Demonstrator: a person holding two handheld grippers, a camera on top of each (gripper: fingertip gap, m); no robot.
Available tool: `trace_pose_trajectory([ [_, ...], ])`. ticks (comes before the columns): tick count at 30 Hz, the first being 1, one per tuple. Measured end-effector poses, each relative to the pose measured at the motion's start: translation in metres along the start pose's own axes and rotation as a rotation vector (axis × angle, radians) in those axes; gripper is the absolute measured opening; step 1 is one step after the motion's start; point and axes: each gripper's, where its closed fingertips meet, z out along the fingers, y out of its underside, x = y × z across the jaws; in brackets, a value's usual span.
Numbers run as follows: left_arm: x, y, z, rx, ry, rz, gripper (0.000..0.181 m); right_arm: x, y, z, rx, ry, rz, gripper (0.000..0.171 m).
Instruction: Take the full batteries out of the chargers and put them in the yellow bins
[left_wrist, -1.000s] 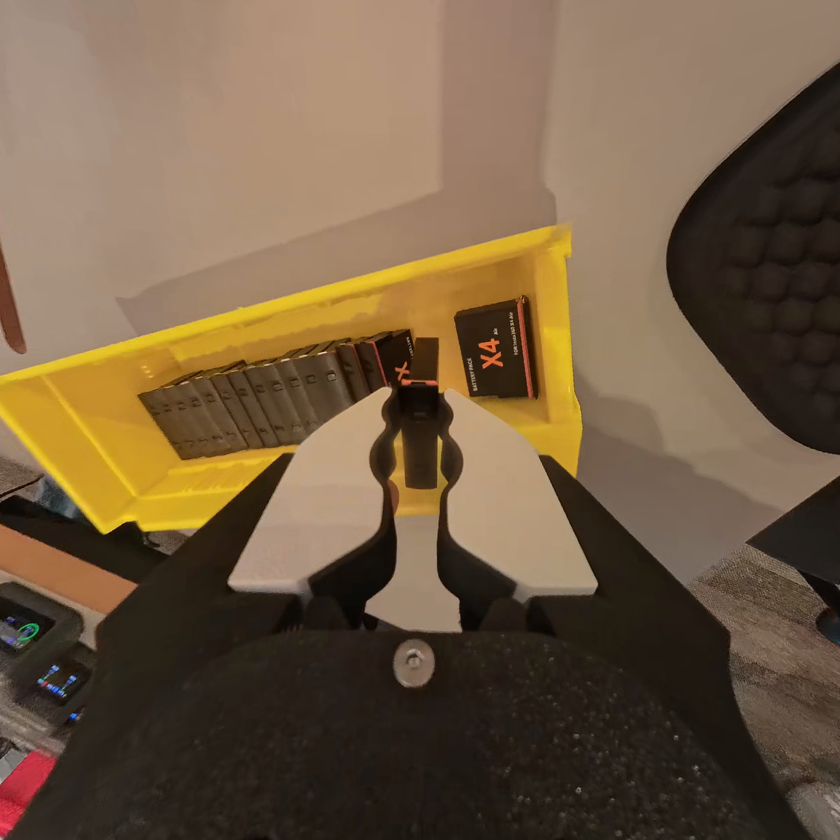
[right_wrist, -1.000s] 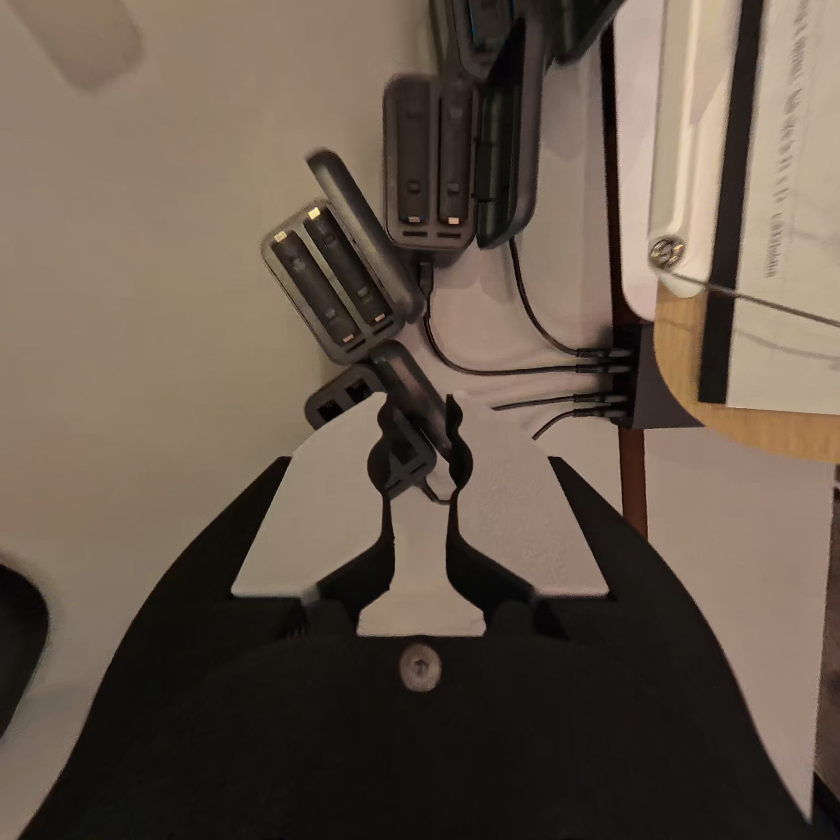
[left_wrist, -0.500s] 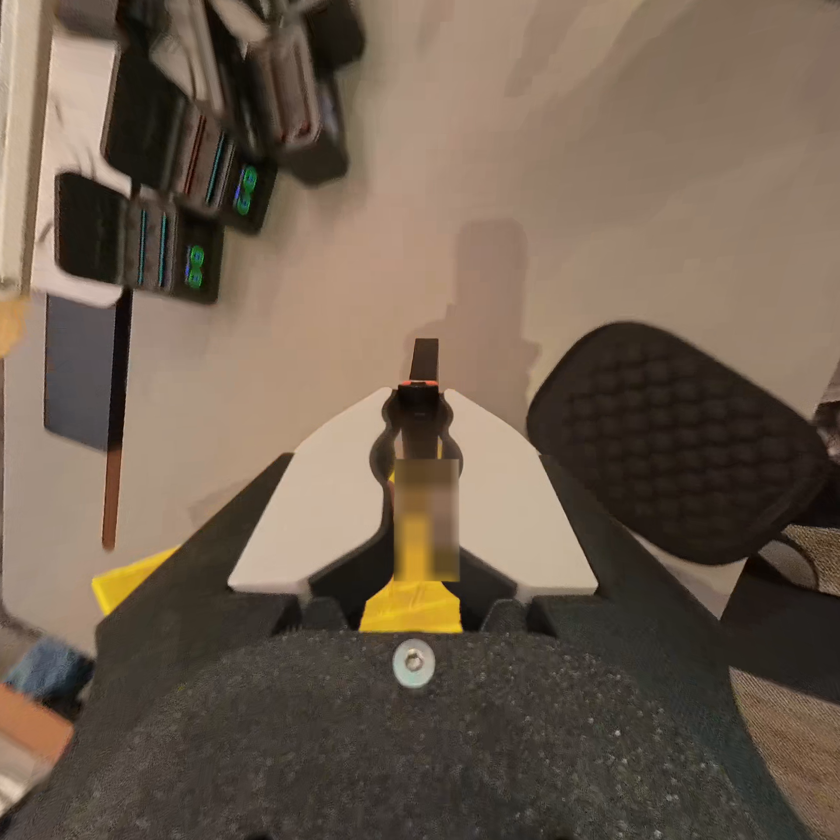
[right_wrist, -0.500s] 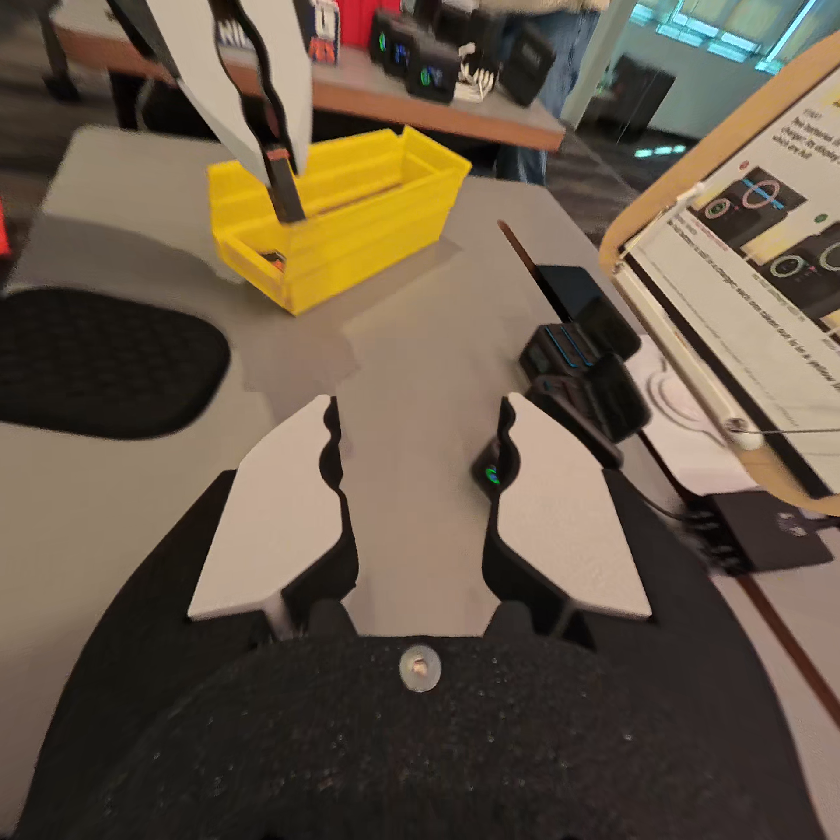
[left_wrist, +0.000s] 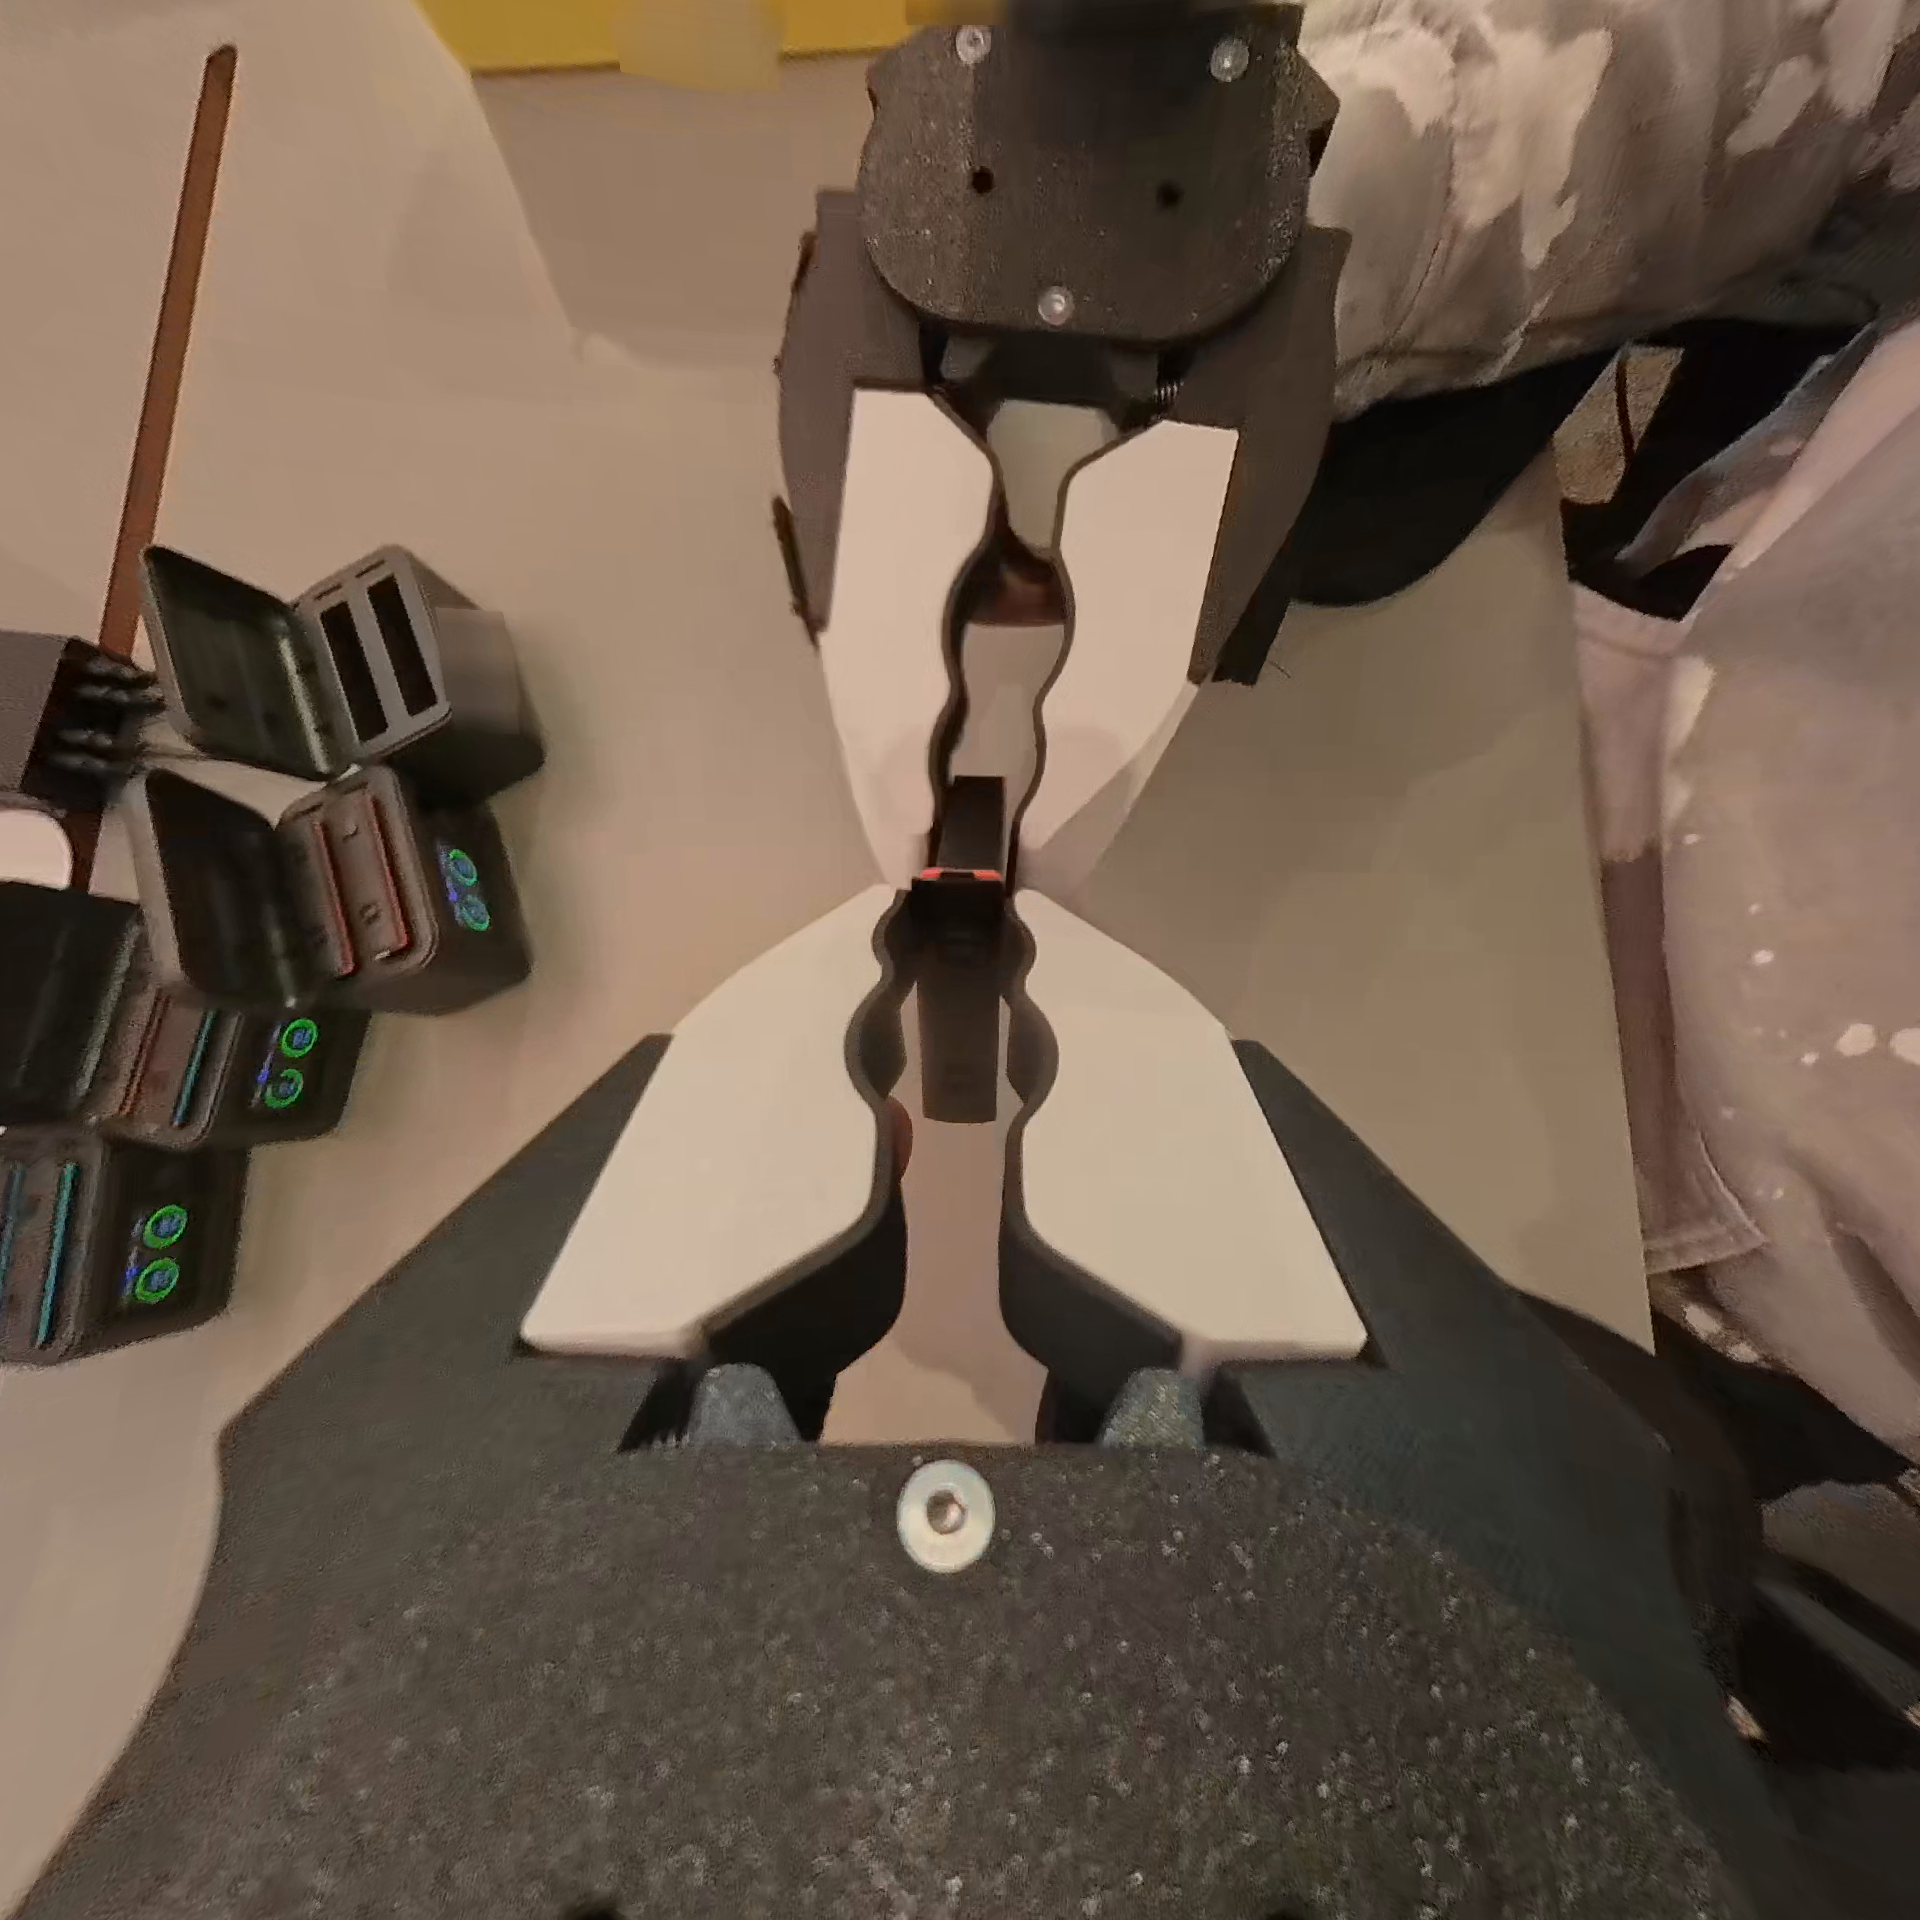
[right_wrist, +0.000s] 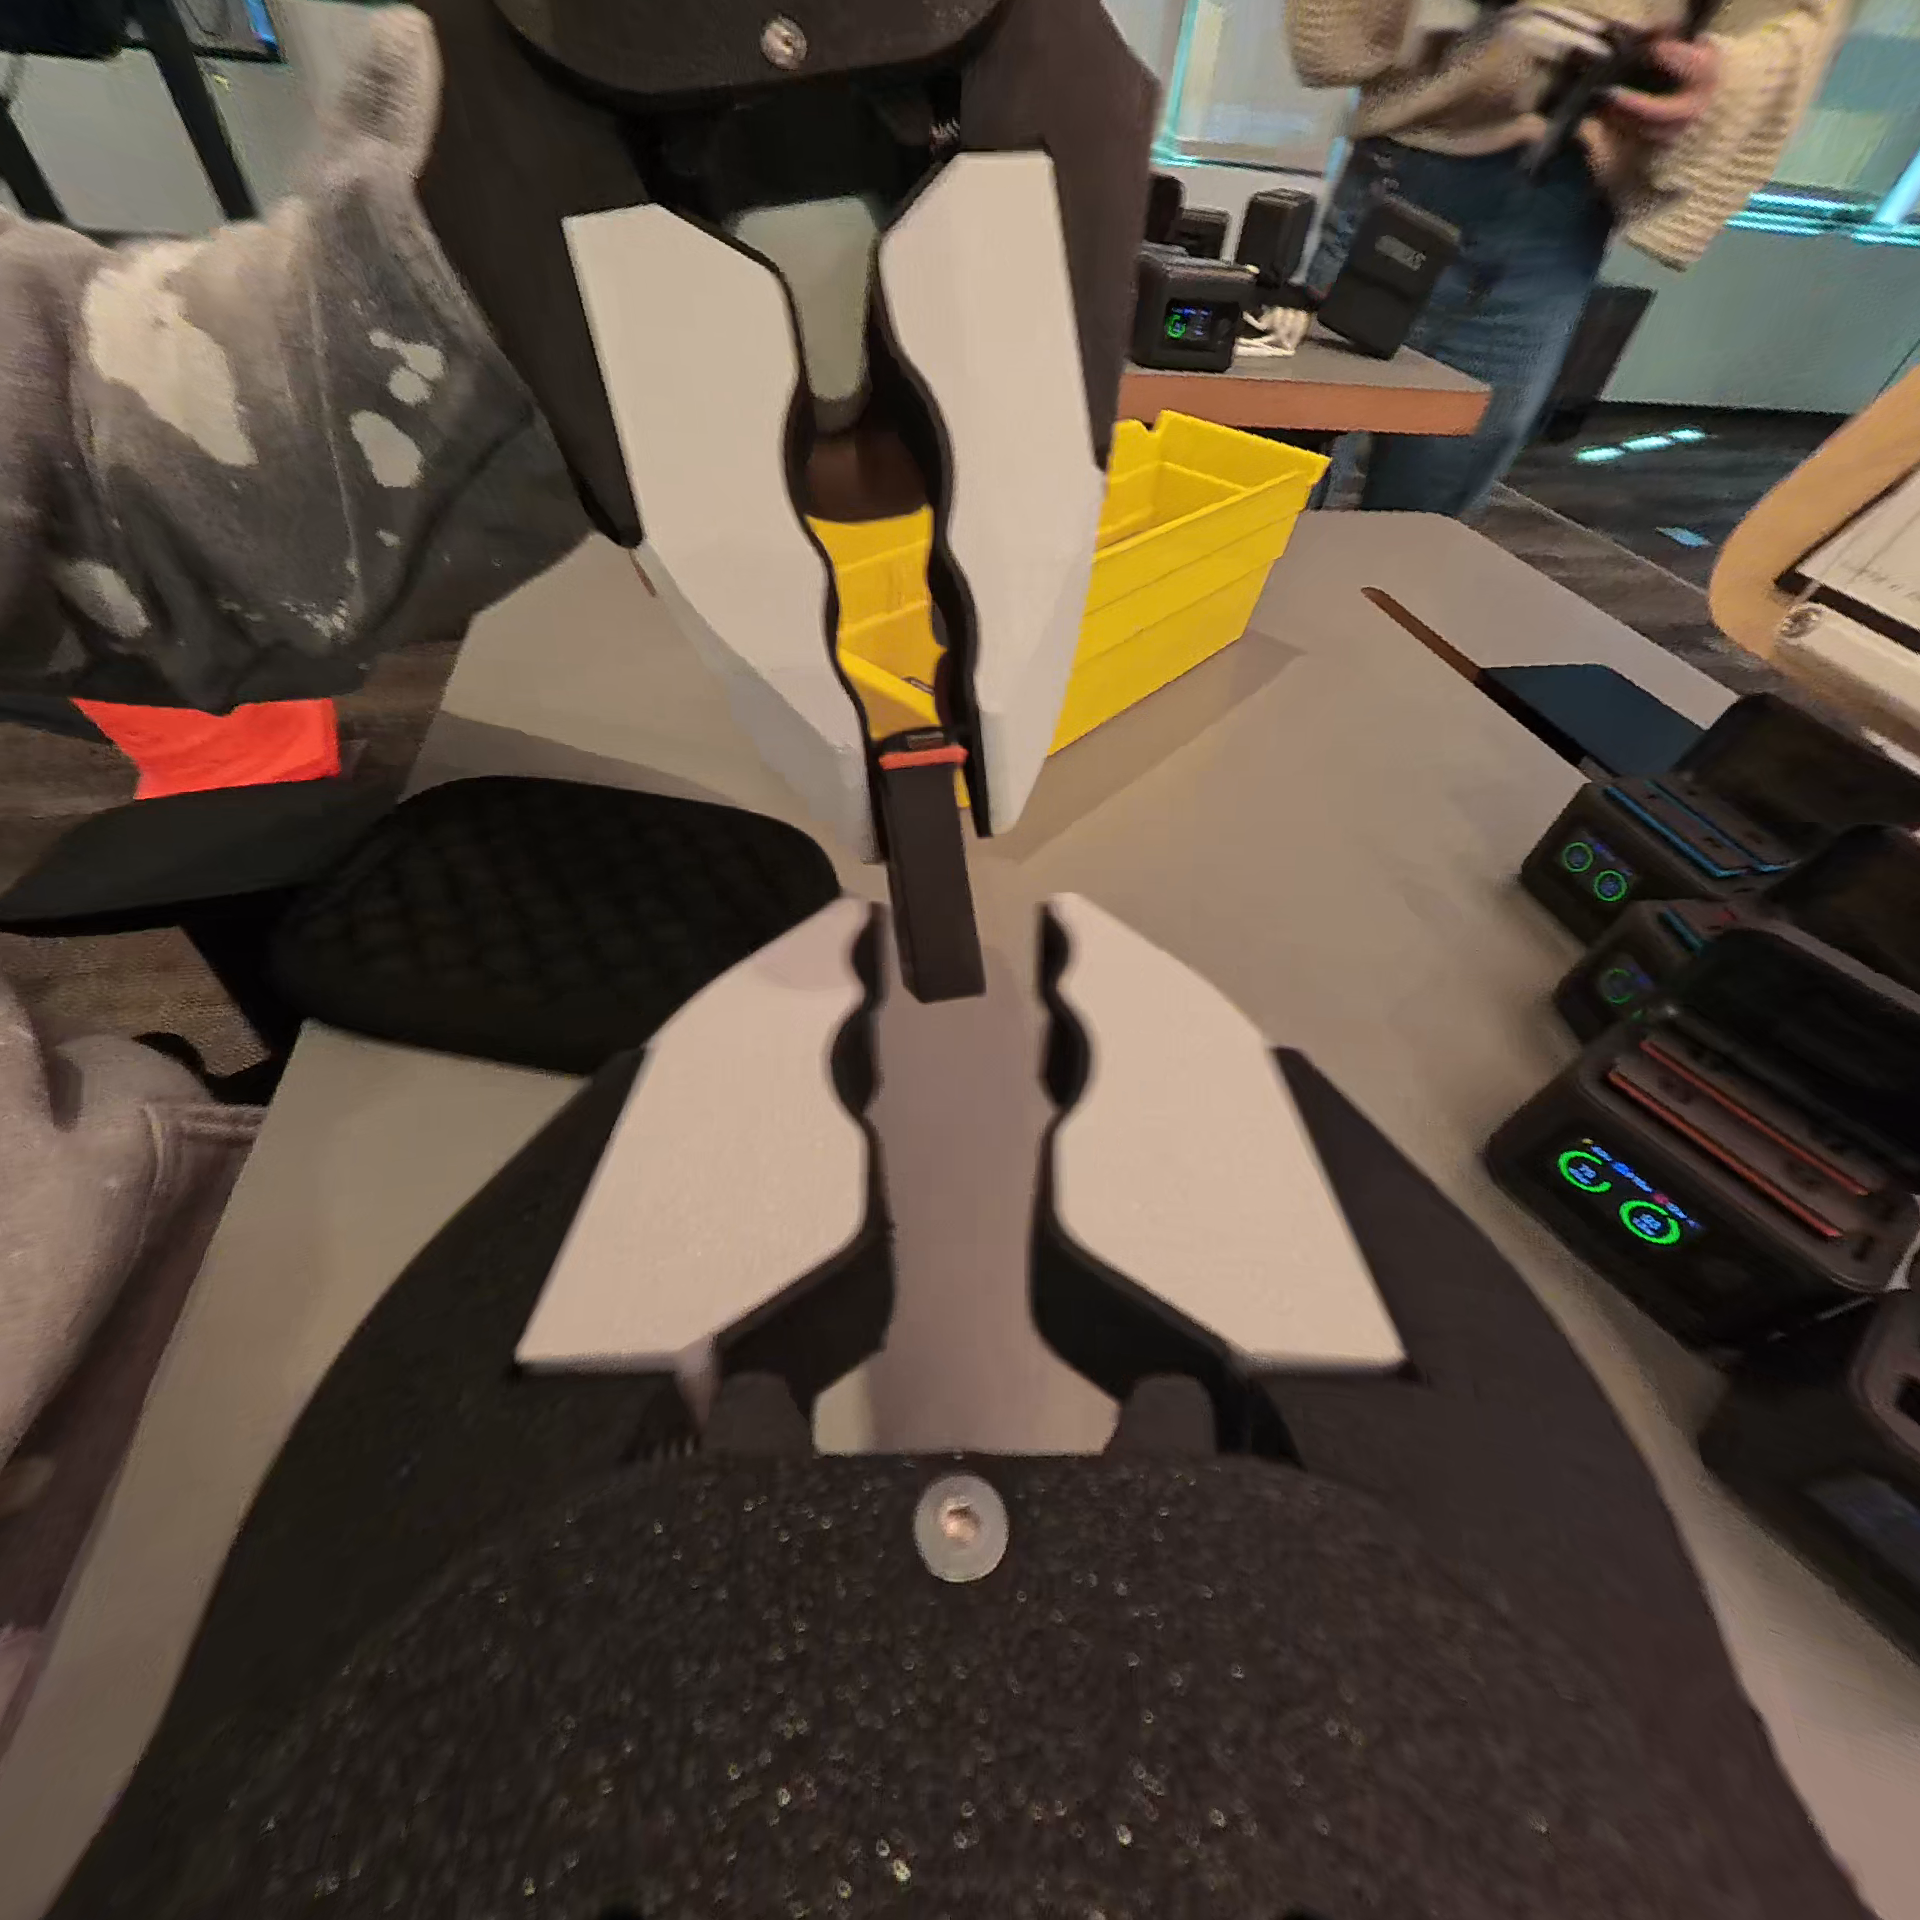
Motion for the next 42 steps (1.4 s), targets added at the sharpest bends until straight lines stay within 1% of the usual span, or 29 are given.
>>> trace_pose_trajectory([
  [1, 0.001, -0.002, 0.002, 0.020, 0.012, -0.003, 0.015, -0.003, 0.001, -0.003, 0.008, -0.026, 0.004, 0.012],
  [4, 0.002, -0.012, 0.008, 0.103, 0.037, -0.029, 0.015, -0.005, 0.003, -0.013, 0.042, -0.081, 0.052, 0.010],
  [6, -0.003, -0.022, 0.008, 0.200, 0.021, -0.043, 0.017, -0.001, -0.001, -0.021, 0.098, -0.089, 0.088, 0.010],
  [8, -0.012, -0.032, 0.001, 0.314, 0.001, -0.093, 0.035, 0.006, -0.009, -0.031, 0.186, -0.093, 0.146, 0.010],
  [10, -0.024, -0.041, -0.008, 0.440, -0.040, -0.146, 0.041, 0.015, -0.022, -0.045, 0.305, -0.098, 0.207, 0.010],
  [14, -0.035, -0.053, -0.016, 0.664, -0.028, -0.272, 0.037, 0.031, -0.045, -0.071, 0.534, -0.110, 0.325, 0.010],
  [17, -0.030, -0.059, -0.007, 0.736, 0.016, -0.314, 0.036, 0.038, -0.053, -0.084, 0.655, -0.135, 0.407, 0.010],
  [22, -0.026, -0.078, 0.002, 0.871, 0.047, -0.359, 0.032, 0.039, -0.055, -0.088, 0.726, -0.172, 0.464, 0.010],
  [23, -0.024, -0.080, 0.003, 0.880, 0.062, -0.363, 0.026, 0.038, -0.054, -0.087, 0.727, -0.175, 0.462, 0.010],
  [24, -0.023, -0.082, 0.004, 0.886, 0.076, -0.365, 0.014, 0.037, -0.053, -0.086, 0.722, -0.176, 0.454, 0.010],
  [28, -0.020, -0.079, 0.008, 0.869, 0.100, -0.368, 0.011, 0.033, -0.050, -0.084, 0.680, -0.168, 0.386, 0.010],
  [31, -0.014, -0.072, 0.010, 0.833, 0.095, -0.311, 0.011, 0.027, -0.043, -0.080, 0.560, -0.169, 0.286, 0.010],
  [33, -0.011, -0.065, 0.014, 0.791, 0.081, -0.277, 0.011, 0.027, -0.037, -0.079, 0.429, -0.131, 0.167, 0.013],
  [35, -0.010, -0.057, 0.020, 0.748, 0.074, -0.262, 0.011, 0.033, -0.031, -0.083, 0.304, -0.074, 0.066, 0.027],
  [37, -0.010, -0.050, 0.028, 0.700, 0.058, -0.258, 0.011, 0.039, -0.026, -0.090, 0.183, -0.028, -0.017, 0.034],
  [40, -0.011, -0.041, 0.039, 0.634, 0.032, -0.255, 0.011, 0.043, -0.017, -0.094, -0.043, 0.001, -0.138, 0.037],
  [42, -0.012, -0.037, 0.047, 0.594, 0.012, -0.242, 0.011, 0.043, -0.010, -0.093, -0.205, -0.013, -0.206, 0.039],
])
